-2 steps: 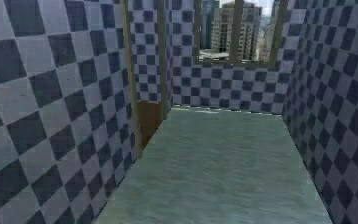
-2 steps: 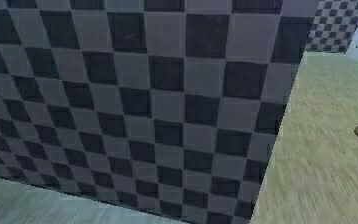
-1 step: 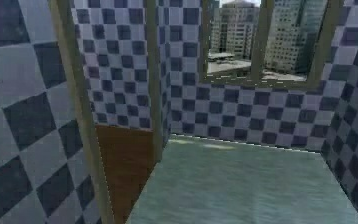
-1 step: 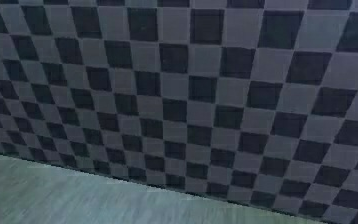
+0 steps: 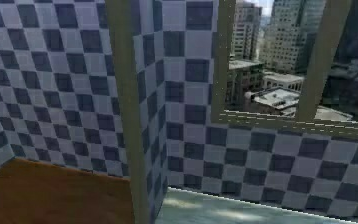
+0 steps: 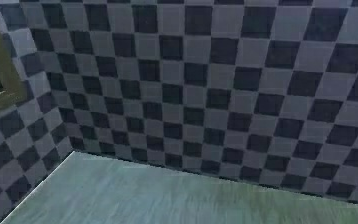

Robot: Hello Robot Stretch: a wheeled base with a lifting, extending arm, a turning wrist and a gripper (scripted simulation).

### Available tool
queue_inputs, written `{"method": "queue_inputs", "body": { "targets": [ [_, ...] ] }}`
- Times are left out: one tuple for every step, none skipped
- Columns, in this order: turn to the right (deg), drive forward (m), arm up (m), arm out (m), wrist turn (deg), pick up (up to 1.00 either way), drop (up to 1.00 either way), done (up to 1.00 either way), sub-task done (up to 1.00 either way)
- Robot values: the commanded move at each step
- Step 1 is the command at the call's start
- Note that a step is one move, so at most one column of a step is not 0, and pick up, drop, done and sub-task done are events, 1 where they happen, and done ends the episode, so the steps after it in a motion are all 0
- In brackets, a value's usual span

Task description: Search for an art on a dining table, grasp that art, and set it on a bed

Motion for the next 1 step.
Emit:
{"method": "queue_inputs", "body": {
  "targets": [
    [-9.0, 0.00, 0.00, 0.00, 0.0, 0.00, 0.00, 0.00, 0.00]
  ]
}}
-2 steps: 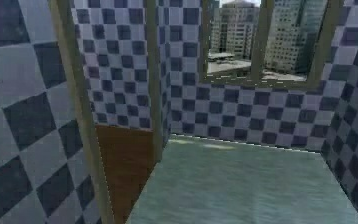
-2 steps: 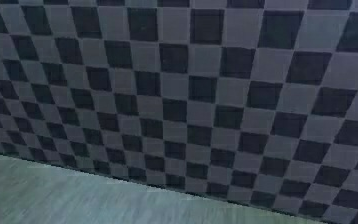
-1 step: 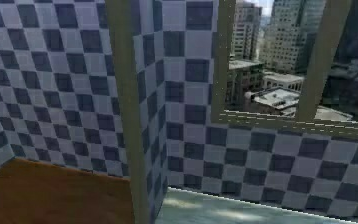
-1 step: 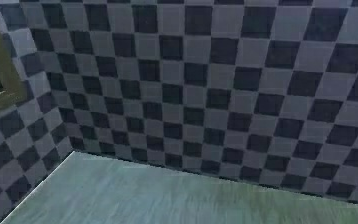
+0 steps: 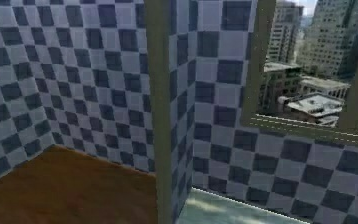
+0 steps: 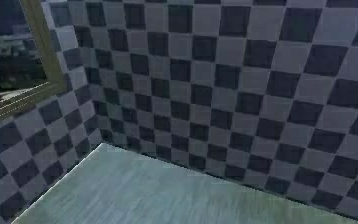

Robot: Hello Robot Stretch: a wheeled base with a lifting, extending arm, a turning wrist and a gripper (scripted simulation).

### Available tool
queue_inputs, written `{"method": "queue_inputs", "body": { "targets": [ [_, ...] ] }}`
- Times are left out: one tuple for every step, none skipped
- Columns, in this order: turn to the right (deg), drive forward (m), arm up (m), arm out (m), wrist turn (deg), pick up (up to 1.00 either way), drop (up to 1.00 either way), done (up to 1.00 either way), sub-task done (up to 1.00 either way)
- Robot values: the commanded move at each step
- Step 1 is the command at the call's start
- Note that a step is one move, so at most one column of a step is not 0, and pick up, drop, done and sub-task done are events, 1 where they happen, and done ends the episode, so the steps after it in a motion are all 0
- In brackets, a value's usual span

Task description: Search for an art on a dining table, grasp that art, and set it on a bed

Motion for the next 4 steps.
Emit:
{"method": "queue_inputs", "body": {
  "targets": [
    [0.0, 0.45, 0.00, 0.00, 0.0, 0.00, 0.00, 0.00, 0.00],
    [-45.0, 0.00, 0.00, 0.00, 0.0, 0.00, 0.00, 0.00, 0.00],
    [-21.0, 0.00, 0.00, 0.00, 0.0, 0.00, 0.00, 0.00, 0.00],
    [0.0, 0.75, 0.00, 0.00, 0.0, 0.00, 0.00, 0.00, 0.00]
  ]
}}
